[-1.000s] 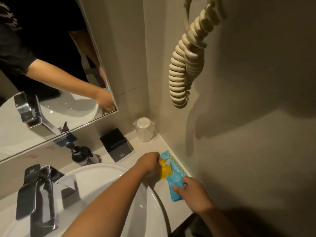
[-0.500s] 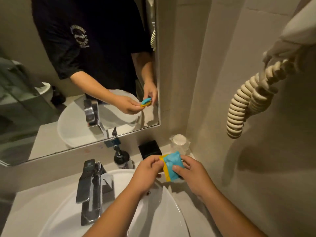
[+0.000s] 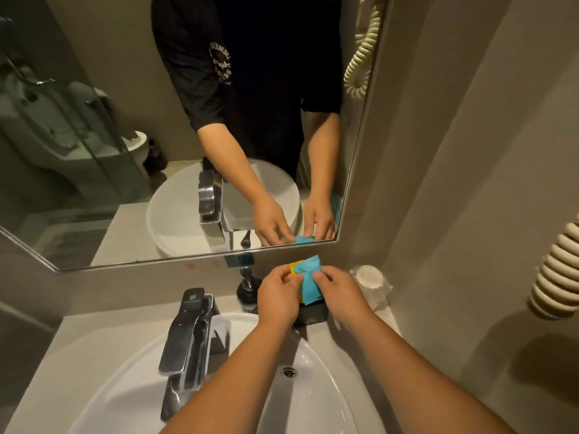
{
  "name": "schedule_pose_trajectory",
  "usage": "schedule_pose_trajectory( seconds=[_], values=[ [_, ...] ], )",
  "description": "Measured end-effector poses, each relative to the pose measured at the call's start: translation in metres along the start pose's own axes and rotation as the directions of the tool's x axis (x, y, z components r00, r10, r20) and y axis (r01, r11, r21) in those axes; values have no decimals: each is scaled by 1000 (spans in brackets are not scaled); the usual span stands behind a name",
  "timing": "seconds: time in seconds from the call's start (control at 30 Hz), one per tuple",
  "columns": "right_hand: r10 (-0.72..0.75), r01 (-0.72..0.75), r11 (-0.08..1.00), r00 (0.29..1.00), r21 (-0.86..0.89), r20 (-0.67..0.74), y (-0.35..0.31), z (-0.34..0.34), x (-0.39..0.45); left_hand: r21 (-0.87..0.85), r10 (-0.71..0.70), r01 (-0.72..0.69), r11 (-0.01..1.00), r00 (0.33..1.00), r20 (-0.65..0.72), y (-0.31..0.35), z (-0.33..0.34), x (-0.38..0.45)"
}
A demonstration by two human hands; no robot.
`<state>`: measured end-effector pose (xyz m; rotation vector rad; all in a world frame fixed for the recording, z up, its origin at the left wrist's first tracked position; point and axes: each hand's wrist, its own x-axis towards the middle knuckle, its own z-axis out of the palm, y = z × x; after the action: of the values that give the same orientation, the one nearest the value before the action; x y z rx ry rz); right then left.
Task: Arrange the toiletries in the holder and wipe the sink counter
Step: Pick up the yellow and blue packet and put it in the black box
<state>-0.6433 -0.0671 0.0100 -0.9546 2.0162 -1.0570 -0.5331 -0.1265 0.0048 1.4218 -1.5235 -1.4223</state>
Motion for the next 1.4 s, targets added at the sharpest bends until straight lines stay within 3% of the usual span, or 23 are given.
schedule_pose_trajectory(
  seconds=[0.2,0.57,0.73,0.93,1.2,1.3,1.4],
  values=[
    [3,-9,995,998,-104,-57,24,7,25,269,56,-34,963,996,-73,-9,5,7],
    [29,-21,998,990,53,-138,29,24,27,326,124,-83,942,986,-107,-12,12,14],
    [52,-49,998,991,28,-123,35,24,30,423,178,-121,898,979,-97,-15,13,15],
    [14,-35,975,995,-218,-94,34,27,31,462,132,-65,885,985,-114,-21,12,17],
    [-21,-33,817,996,-575,-88,28,27,27,494,100,-23,869,987,-130,-17,12,15],
    [-55,-25,784,992,-621,-109,27,26,27,501,103,-23,865,986,-132,-16,12,15],
    [-114,-2,819,979,-574,-167,27,27,24,500,120,-41,865,985,-126,-17,12,15]
  ],
)
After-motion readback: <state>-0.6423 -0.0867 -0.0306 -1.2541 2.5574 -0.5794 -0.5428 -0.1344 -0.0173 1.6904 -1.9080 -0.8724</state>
